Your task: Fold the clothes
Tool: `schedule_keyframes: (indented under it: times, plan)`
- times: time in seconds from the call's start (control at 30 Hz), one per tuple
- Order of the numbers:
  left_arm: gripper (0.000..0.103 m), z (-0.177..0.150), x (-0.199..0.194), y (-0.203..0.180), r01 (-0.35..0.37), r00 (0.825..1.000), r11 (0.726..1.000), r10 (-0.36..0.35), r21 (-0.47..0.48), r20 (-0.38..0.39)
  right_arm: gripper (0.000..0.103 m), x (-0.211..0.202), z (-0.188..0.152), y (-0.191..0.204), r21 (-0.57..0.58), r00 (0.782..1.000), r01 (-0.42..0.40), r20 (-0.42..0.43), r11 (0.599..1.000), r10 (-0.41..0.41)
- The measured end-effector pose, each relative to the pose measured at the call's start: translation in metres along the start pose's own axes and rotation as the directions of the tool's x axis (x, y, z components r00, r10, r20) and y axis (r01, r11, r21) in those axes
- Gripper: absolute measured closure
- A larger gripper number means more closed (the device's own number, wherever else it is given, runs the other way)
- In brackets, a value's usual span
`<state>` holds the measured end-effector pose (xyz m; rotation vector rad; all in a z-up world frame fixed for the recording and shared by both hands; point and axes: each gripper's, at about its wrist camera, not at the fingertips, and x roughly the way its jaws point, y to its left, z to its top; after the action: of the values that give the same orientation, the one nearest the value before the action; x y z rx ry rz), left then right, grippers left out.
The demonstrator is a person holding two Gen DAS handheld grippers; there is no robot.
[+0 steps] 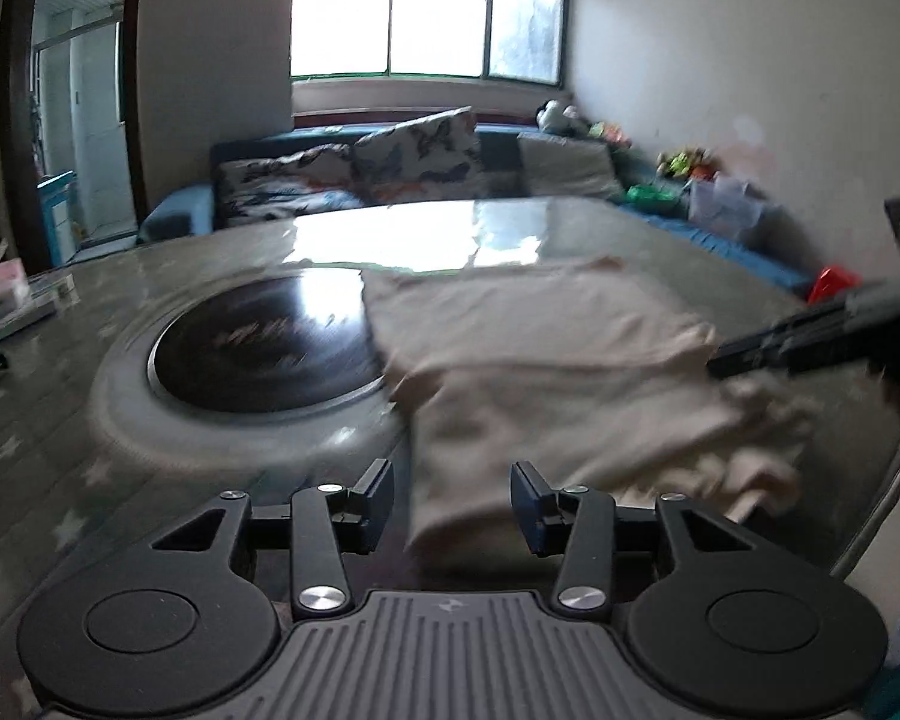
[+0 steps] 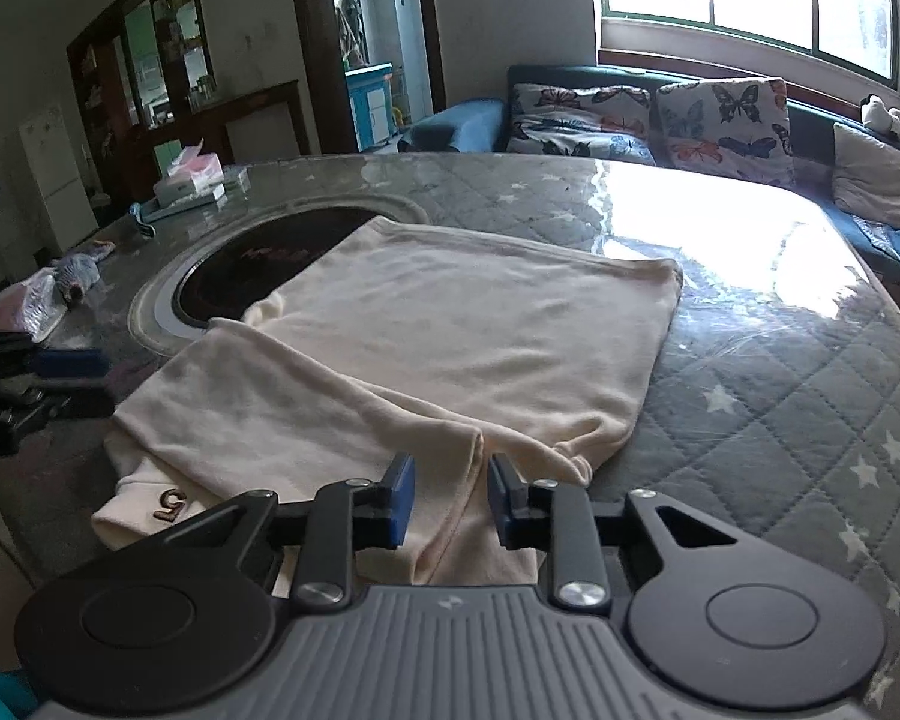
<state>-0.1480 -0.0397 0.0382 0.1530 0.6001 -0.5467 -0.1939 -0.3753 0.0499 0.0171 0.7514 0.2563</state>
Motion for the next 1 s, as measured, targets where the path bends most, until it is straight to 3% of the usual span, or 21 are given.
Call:
schedule_keyframes:
  times: [0.07, 0.2, 0.37, 0.47, 0.63, 0.83, 1.0]
  plan:
    - [0.057, -0.006, 0.000, 0.001, -0.005, 1.000, 1.000, 0.005, 0.012, -0.012, 0.094, 0.005, 0.000, 0.000, 0.001, 1.000, 0.004, -0.013, 1.000, -0.004]
    - [0.058, -0.012, 0.003, -0.001, -0.018, 1.000, 0.998, 0.018, 0.056, -0.004, 0.100, 0.005, 0.001, 0.004, -0.015, 1.000, 0.031, -0.004, 0.999, -0.031]
    - [0.093, -0.014, 0.001, -0.004, -0.016, 1.000, 0.996, 0.015, 0.089, 0.010, 0.101, -0.008, 0.007, 0.010, -0.040, 0.998, 0.061, 0.026, 0.997, -0.060]
    - [0.099, -0.016, 0.000, -0.005, -0.020, 1.000, 0.995, 0.019, 0.098, 0.006, 0.101, -0.001, 0.003, 0.008, -0.042, 0.997, 0.078, 0.001, 0.996, -0.078]
    - [0.094, -0.015, -0.007, 0.002, 0.006, 1.000, 0.996, -0.004, 0.091, -0.018, 0.098, 0.002, 0.000, 0.003, -0.037, 0.998, 0.065, -0.018, 0.997, -0.066]
    - [0.093, 0.012, -0.016, 0.011, 0.008, 0.999, 0.999, -0.010, 0.052, 0.034, 0.094, -0.014, 0.008, 0.008, -0.070, 0.997, 0.067, 0.033, 0.995, -0.065]
    - [0.093, 0.037, 0.005, 0.002, 0.064, 0.995, 0.997, -0.067, 0.046, 0.070, 0.094, -0.009, 0.010, 0.015, -0.093, 0.998, 0.050, 0.042, 0.994, -0.047]
